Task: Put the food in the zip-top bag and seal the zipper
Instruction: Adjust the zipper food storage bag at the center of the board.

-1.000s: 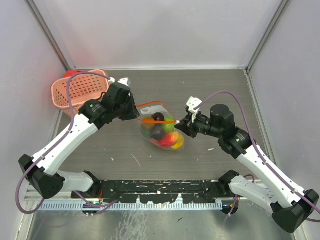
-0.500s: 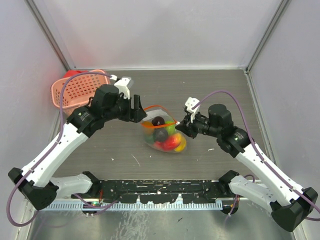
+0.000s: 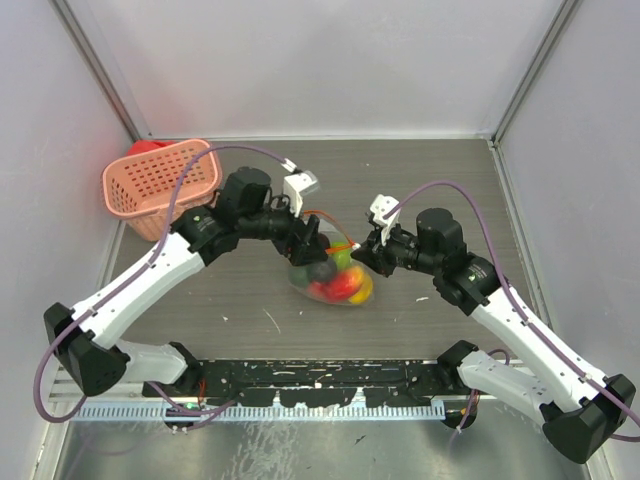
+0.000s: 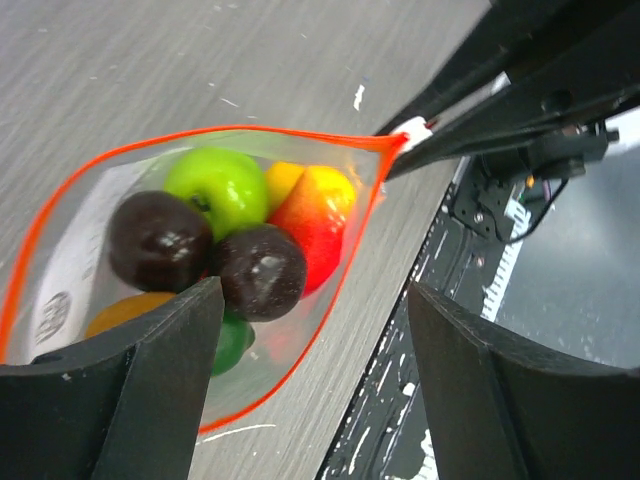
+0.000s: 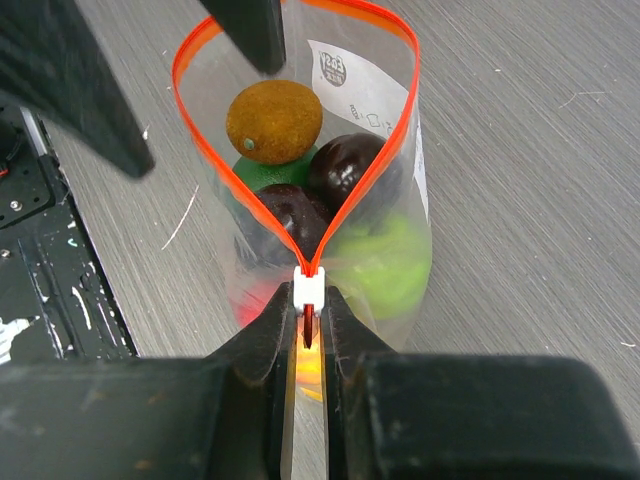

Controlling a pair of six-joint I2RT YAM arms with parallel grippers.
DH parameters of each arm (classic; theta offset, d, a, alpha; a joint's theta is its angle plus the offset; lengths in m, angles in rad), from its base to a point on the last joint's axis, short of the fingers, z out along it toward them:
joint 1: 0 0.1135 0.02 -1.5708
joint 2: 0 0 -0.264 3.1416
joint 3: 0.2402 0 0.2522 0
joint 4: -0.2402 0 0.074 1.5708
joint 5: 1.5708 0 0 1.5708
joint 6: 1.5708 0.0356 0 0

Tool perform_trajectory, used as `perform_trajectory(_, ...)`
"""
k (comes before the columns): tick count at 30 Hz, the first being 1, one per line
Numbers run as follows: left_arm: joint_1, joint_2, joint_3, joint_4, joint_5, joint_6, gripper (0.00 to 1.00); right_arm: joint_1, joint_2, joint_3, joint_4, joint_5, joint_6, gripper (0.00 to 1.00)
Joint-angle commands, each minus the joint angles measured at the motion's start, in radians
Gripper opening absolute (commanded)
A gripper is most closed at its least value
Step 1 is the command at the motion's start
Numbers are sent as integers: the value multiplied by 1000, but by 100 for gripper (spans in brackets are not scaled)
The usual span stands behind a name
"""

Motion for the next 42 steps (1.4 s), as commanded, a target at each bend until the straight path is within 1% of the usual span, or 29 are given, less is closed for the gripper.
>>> perform_trajectory(1,-43,32,50,46,89,127,75,-1,-17,-1,64,-9,-8,1)
perform_trajectory(6,-58,85,72,37,80,152,75,-1,-14,-12,77,-21,-8,1)
perform_trajectory(10,-67,119,85,37,75,173,73,-1,-15,-24,94,-33,-7,1)
perform_trajectory(14,-75,133,88,43,79,186,67,-1,-13,-29,100,-41,-5,1)
perform_trajectory(18,-89,144,85,53,93,202,57,-1,-14,-24,100,-48,-2,1)
perform_trajectory(20,-94,148,83,61,95,202,49,-1,-14,-21,99,-48,-2,1)
perform_trajectory(21,-96,151,84,65,98,203,43,-1,-16,-21,98,-48,-2,1)
perform_trajectory(25,-101,149,90,75,99,202,11,-1,-32,-22,94,-40,-1,2)
perform_trajectory(26,-101,144,87,79,96,202,7,-1,-38,-21,89,-35,-2,3)
perform_trajectory(29,-102,117,84,85,84,206,0,-1,-65,-34,81,-21,-15,9)
perform_trajectory(30,-103,107,81,86,81,208,0,-1,-76,-40,82,-15,-17,15)
perform_trajectory(31,-105,98,80,86,78,209,0,-1,-91,-48,86,-9,-16,24)
perform_trajectory(32,-105,86,78,87,73,212,0,-1,-102,-54,90,-9,-16,37)
perform_trajectory(34,-109,71,71,87,63,219,0,-1,-120,-67,99,-15,-16,47)
perform_trajectory(37,-109,52,61,87,53,226,0,-1,-150,-96,134,-34,-24,54)
perform_trajectory(42,-114,39,52,88,53,230,0,-1,-180,-160,221,-47,-27,58)
